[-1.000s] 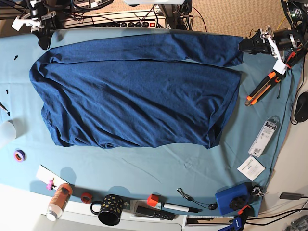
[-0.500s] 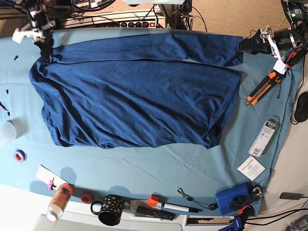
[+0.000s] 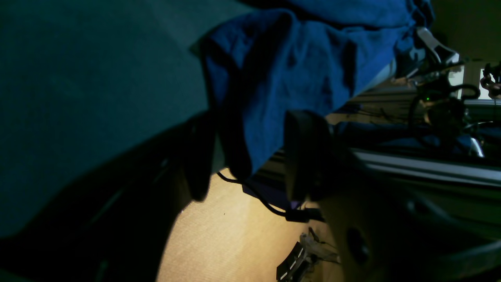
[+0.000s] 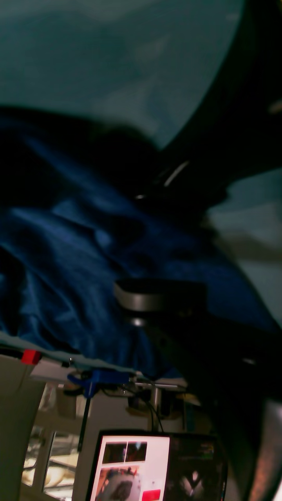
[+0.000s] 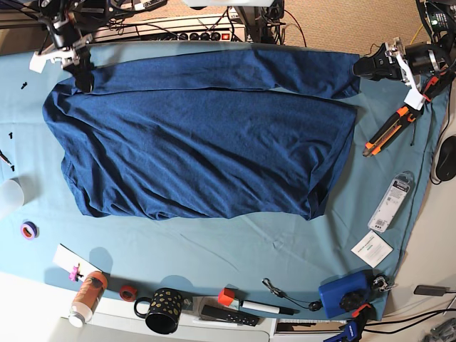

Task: Layout the t-shirt on the table in an organized manner, then fold the t-shirt properly
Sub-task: 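Grasp the shirt corner with the right gripper and pull it outward, then lift the shirt edge with the left gripper toward the right gripper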

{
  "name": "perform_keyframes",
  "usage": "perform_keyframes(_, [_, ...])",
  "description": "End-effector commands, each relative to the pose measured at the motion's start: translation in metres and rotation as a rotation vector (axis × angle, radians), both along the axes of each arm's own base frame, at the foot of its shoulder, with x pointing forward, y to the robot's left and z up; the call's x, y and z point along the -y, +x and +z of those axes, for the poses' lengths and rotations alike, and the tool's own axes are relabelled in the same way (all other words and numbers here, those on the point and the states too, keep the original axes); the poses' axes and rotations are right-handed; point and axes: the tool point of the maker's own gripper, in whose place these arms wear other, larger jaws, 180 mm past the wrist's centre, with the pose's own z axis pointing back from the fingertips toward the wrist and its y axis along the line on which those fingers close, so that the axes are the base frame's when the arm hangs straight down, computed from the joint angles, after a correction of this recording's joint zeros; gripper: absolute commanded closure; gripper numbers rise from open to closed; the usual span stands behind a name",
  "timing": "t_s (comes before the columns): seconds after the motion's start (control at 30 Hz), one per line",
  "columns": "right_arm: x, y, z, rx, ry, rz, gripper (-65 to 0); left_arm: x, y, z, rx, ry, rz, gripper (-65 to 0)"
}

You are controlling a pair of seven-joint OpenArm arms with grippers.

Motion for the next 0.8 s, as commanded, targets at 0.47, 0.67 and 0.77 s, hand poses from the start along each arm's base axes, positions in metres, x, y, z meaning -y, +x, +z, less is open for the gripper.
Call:
perform_keyframes(0.47, [-0.026, -0.038, -0.03, -0.206, 0.038, 0.144, 0.0, -0.007, 0.001, 0.003, 0.008, 0.028, -0.016, -28.6])
perform_keyframes(0.67, [-0.026, -0.029, -0.018, -0.116, 0.033, 0.145, 0.0, -0.007, 0.001, 0.003, 0.008, 0.028, -0.016, -30.0])
perform_keyframes(0.77, [-0.026, -0.029, -0.018, -0.116, 0.033, 0.145, 0.0, -0.006, 0.001, 0.003, 0.008, 0.027, -0.016, -35.7])
